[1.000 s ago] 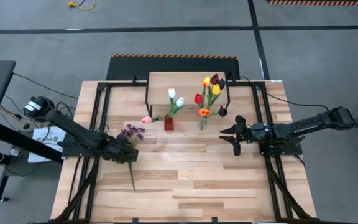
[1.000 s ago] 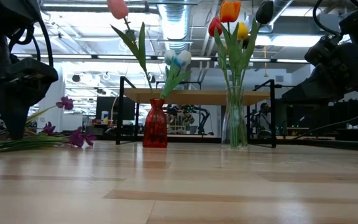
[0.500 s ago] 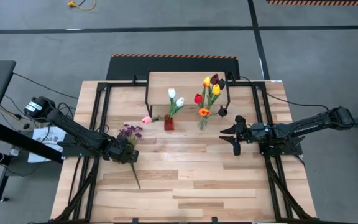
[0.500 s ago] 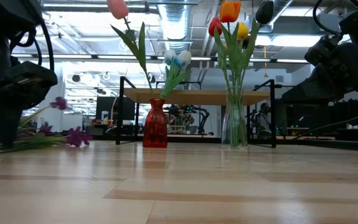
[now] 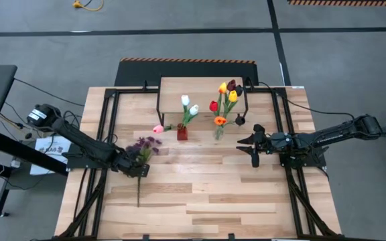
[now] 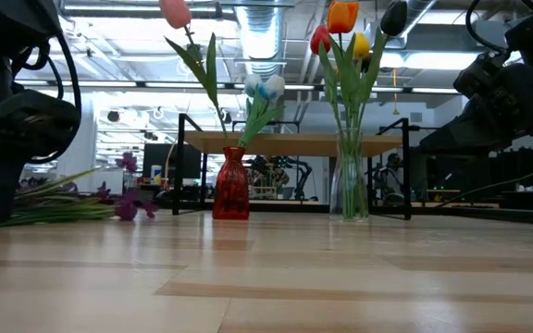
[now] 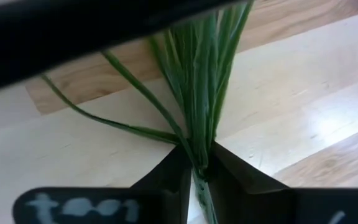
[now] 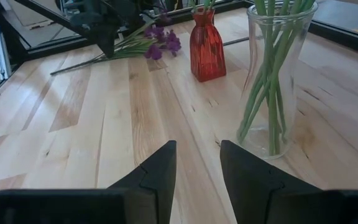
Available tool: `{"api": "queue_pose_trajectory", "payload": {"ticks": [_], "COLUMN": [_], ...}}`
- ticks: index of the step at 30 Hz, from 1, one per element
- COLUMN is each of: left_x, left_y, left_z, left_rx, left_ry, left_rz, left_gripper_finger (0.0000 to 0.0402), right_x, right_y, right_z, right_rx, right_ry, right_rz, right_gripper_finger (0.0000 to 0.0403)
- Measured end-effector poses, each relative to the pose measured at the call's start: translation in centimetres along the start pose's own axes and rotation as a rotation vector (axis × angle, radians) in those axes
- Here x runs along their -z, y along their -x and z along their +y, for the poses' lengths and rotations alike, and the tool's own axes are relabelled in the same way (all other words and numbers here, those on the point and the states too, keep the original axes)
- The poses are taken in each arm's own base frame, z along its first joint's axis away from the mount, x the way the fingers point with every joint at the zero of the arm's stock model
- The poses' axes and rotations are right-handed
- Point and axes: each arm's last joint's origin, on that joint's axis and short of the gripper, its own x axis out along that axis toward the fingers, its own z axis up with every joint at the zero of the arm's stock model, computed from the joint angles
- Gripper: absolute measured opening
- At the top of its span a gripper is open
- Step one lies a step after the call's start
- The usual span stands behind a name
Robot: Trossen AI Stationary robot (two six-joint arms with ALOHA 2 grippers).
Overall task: Pick and place flowers into a vace then onto a shelf
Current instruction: Put the violet flowers into the red vase
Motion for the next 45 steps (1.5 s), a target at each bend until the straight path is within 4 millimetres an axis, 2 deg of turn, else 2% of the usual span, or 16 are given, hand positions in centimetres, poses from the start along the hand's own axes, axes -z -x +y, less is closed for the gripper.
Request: {"api": "queue_pose_trajectory", "payload": {"ticks": [12, 19, 24, 36, 45], "left_x": [0.3, 0.2, -0.2, -1.6, -2.4], "left_y": [2.1, 4.8, 8.2, 18.3, 23.3], "left_z": [-0.8, -1.9, -2.0, -1.2, -3.1], "left_rx": [-0.118, -0.131, -0.109, -0.124, 0.090], "left_ry": [-0.018, -0.021, -0.001, 0.087, -0.003], "left_rz": [-0.024, -0.079, -0.144, -0.418, -0.714], "left_gripper_finger": [0.0034, 0.0033, 0.0033, 0.0033, 0.0014], "right_x": [0.0, 0.0, 0.0, 0.0, 0.1], "right_y": [0.0, 0.0, 0.0, 0.0, 0.0], "right_z": [0.0, 0.0, 0.0, 0.0, 0.0], "right_rx": [0.000, 0.000, 0.000, 0.000, 0.002], "right_ry": [-0.006, -0.007, -0.007, -0.008, -0.007], "right_rz": [0.000, 0.000, 0.000, 0.000, 0.007], "right_gripper_finger": [0.0118, 0.0118, 0.0118, 0.0118, 0.0118]}}
